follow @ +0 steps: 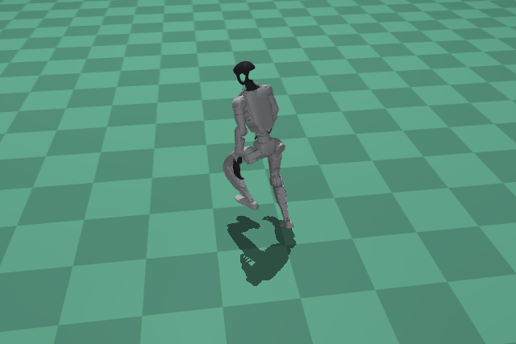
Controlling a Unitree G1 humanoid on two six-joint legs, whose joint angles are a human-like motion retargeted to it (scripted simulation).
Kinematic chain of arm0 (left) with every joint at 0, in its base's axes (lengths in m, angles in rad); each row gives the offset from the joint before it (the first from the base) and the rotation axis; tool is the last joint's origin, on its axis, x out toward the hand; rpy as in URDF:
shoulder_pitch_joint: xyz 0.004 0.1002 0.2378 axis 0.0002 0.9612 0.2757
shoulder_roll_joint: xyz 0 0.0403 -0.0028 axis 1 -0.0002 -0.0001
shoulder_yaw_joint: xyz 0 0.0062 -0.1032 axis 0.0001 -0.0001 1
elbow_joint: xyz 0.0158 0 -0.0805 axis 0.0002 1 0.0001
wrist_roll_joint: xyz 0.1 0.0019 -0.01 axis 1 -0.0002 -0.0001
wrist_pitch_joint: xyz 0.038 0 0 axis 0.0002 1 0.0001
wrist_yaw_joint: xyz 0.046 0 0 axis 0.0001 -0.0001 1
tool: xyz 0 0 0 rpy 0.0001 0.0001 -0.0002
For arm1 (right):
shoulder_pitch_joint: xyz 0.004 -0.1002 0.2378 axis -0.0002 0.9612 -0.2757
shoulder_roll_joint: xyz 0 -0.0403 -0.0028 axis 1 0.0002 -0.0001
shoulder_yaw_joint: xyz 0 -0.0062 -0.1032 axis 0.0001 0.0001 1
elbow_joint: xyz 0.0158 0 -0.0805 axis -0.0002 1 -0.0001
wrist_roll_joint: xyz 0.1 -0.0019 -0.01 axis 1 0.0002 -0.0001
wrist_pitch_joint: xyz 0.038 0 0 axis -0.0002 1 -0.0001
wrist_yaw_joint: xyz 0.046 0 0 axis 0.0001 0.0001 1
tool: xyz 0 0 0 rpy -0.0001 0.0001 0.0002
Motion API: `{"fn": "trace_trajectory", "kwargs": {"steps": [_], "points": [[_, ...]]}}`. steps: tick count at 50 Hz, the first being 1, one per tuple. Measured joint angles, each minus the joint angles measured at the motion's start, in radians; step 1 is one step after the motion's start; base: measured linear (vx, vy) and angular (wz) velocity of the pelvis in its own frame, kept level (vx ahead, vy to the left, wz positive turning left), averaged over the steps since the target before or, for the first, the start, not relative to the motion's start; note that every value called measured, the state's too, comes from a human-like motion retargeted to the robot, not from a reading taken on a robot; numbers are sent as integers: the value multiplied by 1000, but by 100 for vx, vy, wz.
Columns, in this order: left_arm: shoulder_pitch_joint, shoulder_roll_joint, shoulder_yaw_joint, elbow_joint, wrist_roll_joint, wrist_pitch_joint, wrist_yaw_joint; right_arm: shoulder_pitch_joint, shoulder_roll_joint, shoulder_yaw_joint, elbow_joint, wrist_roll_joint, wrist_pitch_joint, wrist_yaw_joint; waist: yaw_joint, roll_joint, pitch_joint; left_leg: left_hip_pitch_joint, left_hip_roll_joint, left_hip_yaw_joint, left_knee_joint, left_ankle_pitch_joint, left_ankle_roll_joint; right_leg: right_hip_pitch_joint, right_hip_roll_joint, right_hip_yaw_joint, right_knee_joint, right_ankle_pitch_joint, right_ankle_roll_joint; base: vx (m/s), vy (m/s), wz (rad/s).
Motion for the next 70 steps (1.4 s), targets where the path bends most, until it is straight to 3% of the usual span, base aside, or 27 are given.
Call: {"fn": "trace_trajectory", "kwargs": {"steps": [4,8,14,18,22,26,33,36,39,45,55,57,60,63,70], "points": [[4,14,-4,-37,-20,-8,1,11,27,10,46,7,6,8,-4,-9,-32,76,-56,-13,-130,28,3,-42,21,53,-1,71,65,27,8,57],[11,23,9,-71,-44,-2,-15,12,40,3,80,9,16,23,-22,-20,-50,193,-111,-14,-295,61,5,-83,-66,3,157,116,31,21,7,57],[3,34,45,-101,-90,20,-48,7,33,-39,86,14,30,42,-91,-50,-59,384,-232,-36,-564,142,7,-165,-239,2,527,-95,-86,16,5,93],[-9,46,56,-123,-113,31,-44,19,25,-77,78,19,36,44,-142,-61,-77,497,-312,-96,-740,219,-23,-233,-267,65,635,-235,-119,14,-4,134],[-20,59,67,-154,-132,34,-33,41,20,-111,66,24,41,31,-181,-60,-96,595,-371,-195,-882,290,-67,-295,-229,146,604,-337,-128,12,-11,159],[-33,76,72,-180,-143,28,-20,65,21,-135,61,29,46,9,-206,-59,-110,676,-411,-322,-978,344,-113,-334,-131,268,470,-390,-108,9,-15,180],[-42,117,50,-190,-136,6,-12,107,38,-166,76,64,52,-37,-208,-66,-129,777,-461,-598,-1080,415,-186,-301,136,637,177,-348,-26,6,-14,215],[-34,135,42,-175,-127,0,-15,125,48,-177,87,77,55,-45,-186,-81,-140,800,-483,-707,-1097,431,-211,-258,198,752,105,-322,-11,6,-13,220],[-16,149,44,-151,-120,0,-20,138,56,-185,97,81,58,-50,-145,-99,-148,812,-498,-778,-1107,438,-237,-228,196,754,70,-325,-27,7,-13,192],[27,172,73,-91,-112,4,-36,138,56,-214,103,80,54,-59,-62,-115,-150,820,-466,-807,-1137,471,-290,-179,127,592,-10,-334,-74,7,-13,183],[47,177,128,-47,-129,2,-37,109,30,-231,68,86,28,-85,55,-119,-110,805,-389,-724,-1183,543,-351,-116,45,335,-93,-329,-126,-3,-12,180],[34,168,118,-55,-133,0,-37,100,28,-216,52,81,24,-83,68,-120,-96,784,-367,-649,-1171,553,-343,-116,19,274,-86,-331,-141,-12,-12,236],[9,151,81,-77,-130,-3,-42,83,23,-182,20,71,16,-75,63,-128,-74,730,-299,-388,-1117,480,-253,-121,-55,149,-65,-342,-159,-15,-11,289],[-17,141,26,-104,-112,-2,-61,59,16,-139,-25,66,7,-70,59,-124,-61,676,-215,-149,-1008,355,-202,-128,-114,7,-49,-359,-173,-17,-9,287],[-56,156,-91,-172,-79,-5,-101,30,12,-70,-87,108,-11,-70,-17,-87,-114,704,153,500,-625,162,-114,-117,-183,-403,-87,-378,-205,-20,-5,327]]}}
